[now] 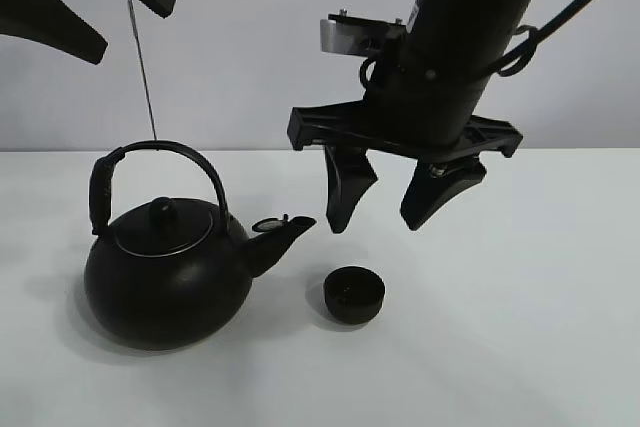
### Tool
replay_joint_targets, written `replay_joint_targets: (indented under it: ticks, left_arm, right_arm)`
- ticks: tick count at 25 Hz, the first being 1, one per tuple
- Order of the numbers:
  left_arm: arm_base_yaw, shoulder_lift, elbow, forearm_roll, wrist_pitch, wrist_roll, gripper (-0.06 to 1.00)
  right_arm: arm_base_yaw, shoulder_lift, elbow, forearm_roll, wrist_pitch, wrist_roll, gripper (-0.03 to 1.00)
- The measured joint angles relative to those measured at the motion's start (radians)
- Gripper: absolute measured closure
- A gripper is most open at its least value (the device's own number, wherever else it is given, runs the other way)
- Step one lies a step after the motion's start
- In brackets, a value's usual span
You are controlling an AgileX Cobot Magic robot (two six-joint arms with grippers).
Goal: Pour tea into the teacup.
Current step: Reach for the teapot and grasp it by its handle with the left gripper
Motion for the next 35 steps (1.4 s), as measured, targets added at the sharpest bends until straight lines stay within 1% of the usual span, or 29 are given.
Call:
replay_joint_targets:
  ticks: [3, 6, 16, 20, 22, 25, 35]
  left_arm:
    - [0.000, 0.000, 0.000, 0.000, 0.000, 0.000, 0.41]
    - [0.000, 0.000, 0.000, 0.000, 0.000, 0.000, 0.41]
    - [0.000, 0.000, 0.000, 0.000, 0.000, 0.000, 0.41]
    - [0.000, 0.000, 0.000, 0.000, 0.000, 0.000, 0.41]
    - [0.000, 0.000, 0.000, 0.000, 0.000, 0.000, 0.41]
    - [0.000, 0.000, 0.000, 0.000, 0.000, 0.000, 0.41]
    - [0.000, 0.000, 0.000, 0.000, 0.000, 0.000, 0.41]
  right_arm:
    - [-0.008, -0.041, 0.000, -0.032, 0.035, 0.024, 0.51]
    - [-0.047, -0.069, 0.000, -0.043, 0.089, 0.037, 0.51]
    - [-0.268, -0.234, 0.001, -0.083, 0.229, 0.033, 0.51]
    - [-0.343, -0.306, 0.001, -0.093, 0.290, -0.010, 0.51]
    - [-0.366, -0.333, 0.001, -0.103, 0.321, -0.034, 0.51]
    - [-0.377, -0.363, 0.001, -0.120, 0.344, -0.051, 0.51]
    - [-0.377, -0.373, 0.001, -0.103, 0.343, -0.050, 0.51]
